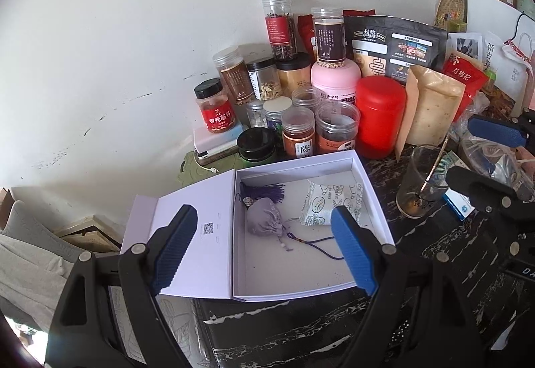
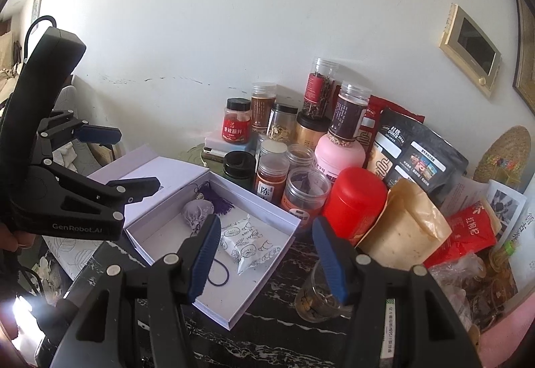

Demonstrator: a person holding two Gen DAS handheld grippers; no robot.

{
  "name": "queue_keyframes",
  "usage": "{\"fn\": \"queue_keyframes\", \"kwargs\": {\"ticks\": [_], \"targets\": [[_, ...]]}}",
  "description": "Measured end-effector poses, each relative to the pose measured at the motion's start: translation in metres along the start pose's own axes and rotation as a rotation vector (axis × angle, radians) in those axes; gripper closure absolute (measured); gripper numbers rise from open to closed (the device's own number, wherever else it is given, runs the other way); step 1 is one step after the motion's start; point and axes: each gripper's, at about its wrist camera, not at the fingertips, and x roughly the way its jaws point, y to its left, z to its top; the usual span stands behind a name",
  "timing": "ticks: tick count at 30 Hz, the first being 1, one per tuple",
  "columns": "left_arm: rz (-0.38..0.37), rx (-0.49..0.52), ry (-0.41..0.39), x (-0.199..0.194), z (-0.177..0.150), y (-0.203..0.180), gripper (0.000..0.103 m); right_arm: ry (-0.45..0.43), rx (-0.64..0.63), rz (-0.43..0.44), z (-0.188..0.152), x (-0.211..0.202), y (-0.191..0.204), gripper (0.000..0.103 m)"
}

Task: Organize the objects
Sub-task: 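Lift both open tools out of the white box back over the table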

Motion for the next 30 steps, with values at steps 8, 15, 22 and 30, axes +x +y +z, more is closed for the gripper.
{"fn": "queue_keyframes", "kwargs": {"ticks": [8,15,22,30], "targets": [[0.003,0.001,-0.021,-0.040,-0.021,-0.013,0.022,-0.009,0.000,-0.006,-0.019,-0.030,0.005,0.045],[0.003,0.018,-0.024,-0.066,-0.043,-0.030,0.022,-0.013,-0.003,-0.003,-0.037,-0.052,0.010,0.045],[0.006,0.024,-0.035,-0.090,-0.065,-0.041,0.022,-0.007,-0.008,0.013,-0.056,-0.067,0.015,0.044],[-0.001,0.013,-0.030,-0.105,-0.095,-0.046,0.022,0.017,-0.019,0.037,-0.082,-0.076,0.024,0.044]]}}
